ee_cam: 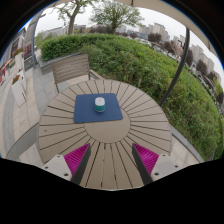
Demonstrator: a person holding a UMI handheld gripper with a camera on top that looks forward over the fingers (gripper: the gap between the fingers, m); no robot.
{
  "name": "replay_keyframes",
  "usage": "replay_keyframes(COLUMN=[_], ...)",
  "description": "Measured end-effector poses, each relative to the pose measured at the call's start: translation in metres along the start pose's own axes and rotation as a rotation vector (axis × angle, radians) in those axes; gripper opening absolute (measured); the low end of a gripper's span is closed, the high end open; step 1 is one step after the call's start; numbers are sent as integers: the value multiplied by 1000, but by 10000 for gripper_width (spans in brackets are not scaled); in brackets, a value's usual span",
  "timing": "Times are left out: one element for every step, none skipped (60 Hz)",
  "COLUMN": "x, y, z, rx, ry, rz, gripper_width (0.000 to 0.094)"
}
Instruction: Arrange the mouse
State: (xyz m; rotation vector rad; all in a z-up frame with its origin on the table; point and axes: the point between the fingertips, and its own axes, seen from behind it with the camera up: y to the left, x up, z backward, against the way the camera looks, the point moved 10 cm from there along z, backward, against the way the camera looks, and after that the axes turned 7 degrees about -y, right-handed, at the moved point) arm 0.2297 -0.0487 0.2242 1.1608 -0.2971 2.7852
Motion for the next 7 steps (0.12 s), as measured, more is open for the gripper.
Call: replay_keyframes(x=[-1, -2, -2, -3, -4, -5, -6], y=[-2, -4, -6, -8, -9, -11, -11], z=[0, 0, -1, -1, -1, -1, -2], rx=[-8, -16, -25, -34, -42, -50, -54], ry=[-1, -1, -2, -2, -2, 1, 4], rz=[1, 1, 4, 7, 7, 5, -2], gripper_width=[851, 850, 851, 852, 852, 851, 852])
